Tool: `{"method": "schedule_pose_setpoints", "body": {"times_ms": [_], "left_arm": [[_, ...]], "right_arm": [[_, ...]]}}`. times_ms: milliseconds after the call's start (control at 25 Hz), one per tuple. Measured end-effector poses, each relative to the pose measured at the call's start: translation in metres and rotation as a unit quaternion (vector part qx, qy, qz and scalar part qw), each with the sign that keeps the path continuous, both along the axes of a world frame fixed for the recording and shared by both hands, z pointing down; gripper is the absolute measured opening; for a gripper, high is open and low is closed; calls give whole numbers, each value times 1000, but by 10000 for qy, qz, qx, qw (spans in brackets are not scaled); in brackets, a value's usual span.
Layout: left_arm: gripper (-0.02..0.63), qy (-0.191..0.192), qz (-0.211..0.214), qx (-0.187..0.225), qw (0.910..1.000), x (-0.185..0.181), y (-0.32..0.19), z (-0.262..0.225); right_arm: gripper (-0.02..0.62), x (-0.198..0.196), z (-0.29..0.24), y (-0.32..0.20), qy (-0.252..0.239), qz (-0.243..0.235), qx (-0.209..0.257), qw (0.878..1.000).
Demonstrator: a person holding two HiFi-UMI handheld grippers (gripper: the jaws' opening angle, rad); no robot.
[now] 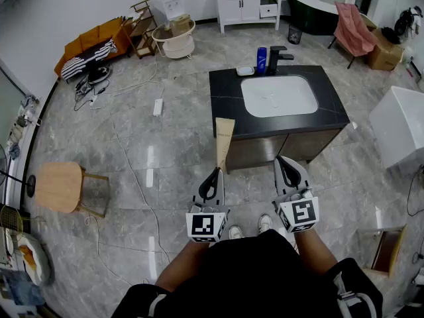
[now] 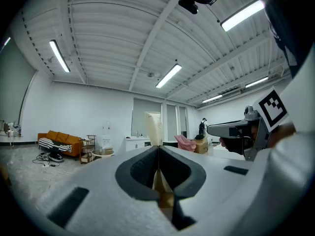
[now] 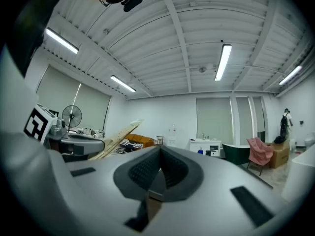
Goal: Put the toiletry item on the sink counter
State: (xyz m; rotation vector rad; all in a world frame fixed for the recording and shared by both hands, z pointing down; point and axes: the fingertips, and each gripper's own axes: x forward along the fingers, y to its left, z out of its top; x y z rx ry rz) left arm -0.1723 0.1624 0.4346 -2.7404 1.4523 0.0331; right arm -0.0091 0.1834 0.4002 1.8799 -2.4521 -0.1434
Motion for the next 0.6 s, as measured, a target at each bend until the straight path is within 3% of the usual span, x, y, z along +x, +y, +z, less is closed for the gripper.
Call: {"method": "schedule_pose_setpoints", "body": {"times_ms": [600], "left_arm": [[14, 20, -79, 1, 10000, -10, -15, 3]], "right_arm": [[3, -9, 0, -12, 15, -43, 129, 9999]]}}
